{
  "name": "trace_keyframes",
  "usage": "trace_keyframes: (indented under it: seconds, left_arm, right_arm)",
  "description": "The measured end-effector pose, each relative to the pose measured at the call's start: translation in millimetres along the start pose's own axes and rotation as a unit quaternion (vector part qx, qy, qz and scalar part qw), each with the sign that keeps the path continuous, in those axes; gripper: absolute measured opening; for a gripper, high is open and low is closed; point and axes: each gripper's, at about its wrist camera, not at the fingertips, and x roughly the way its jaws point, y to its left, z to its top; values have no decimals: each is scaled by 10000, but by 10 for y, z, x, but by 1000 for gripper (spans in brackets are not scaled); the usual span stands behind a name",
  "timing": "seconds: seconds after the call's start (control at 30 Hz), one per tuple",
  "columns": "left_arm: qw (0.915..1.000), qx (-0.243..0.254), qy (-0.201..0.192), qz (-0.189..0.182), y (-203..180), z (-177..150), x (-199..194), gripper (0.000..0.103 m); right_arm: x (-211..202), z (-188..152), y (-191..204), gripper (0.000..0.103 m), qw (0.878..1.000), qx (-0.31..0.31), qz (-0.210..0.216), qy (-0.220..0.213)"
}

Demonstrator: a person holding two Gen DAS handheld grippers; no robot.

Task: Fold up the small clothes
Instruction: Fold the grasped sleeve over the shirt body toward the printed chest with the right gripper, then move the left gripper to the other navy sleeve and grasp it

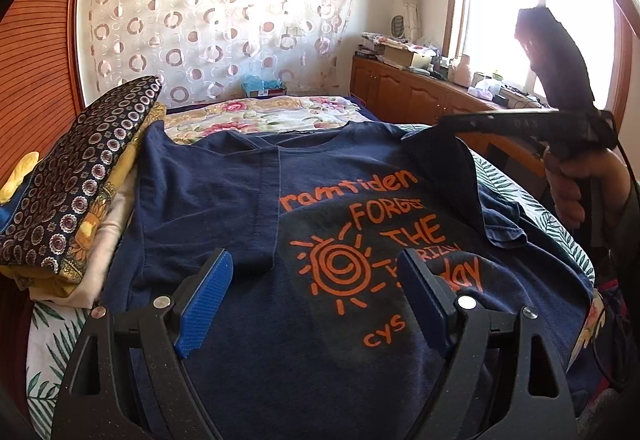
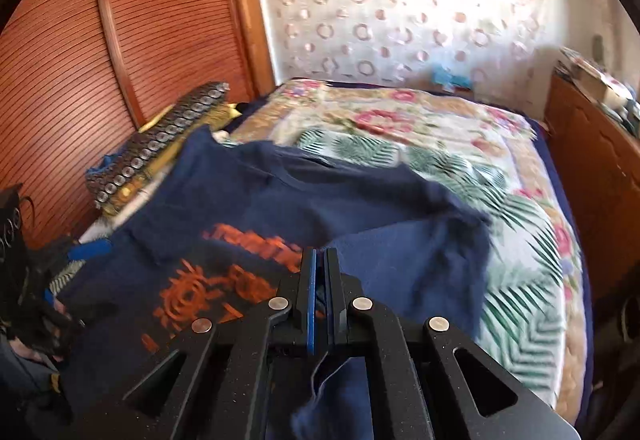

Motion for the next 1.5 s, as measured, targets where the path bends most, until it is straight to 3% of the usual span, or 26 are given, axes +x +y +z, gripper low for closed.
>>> trace_keyframes:
  seconds: [0.2, 0.3, 0.57, 0.8, 1.03, 1.37, 1.5]
  left_arm:
    - [10000, -73, -27, 50, 75, -10, -34, 85]
    - [9999, -104, -39, 70, 102, -19, -52, 85]
    - [9998, -116, -61, 149, 164, 32, -31, 85]
    - [9989, -130, -46, 440, 397, 113, 0, 85]
    - [9978, -120, 3, 658, 737, 347, 103, 85]
    - [9971, -61, 385, 653, 1140, 879, 533, 84]
    - [9964, -32, 504, 677, 1245, 1035, 691, 74]
  right_arm:
    - [209, 71, -1, 4, 9999, 20, -49, 102]
    - [183, 43, -83, 9, 9998, 31, -149, 85]
    - [96, -165, -375, 37, 9973, 54, -681, 265]
    - [449, -409, -660, 37, 9910, 88, -999, 891]
    - [650, -465, -837, 37, 9890, 275, -1048, 1003]
    - [701, -380, -973, 37, 9906, 217, -964, 944]
    - [798, -244, -1089, 37, 9917, 189, -911, 893]
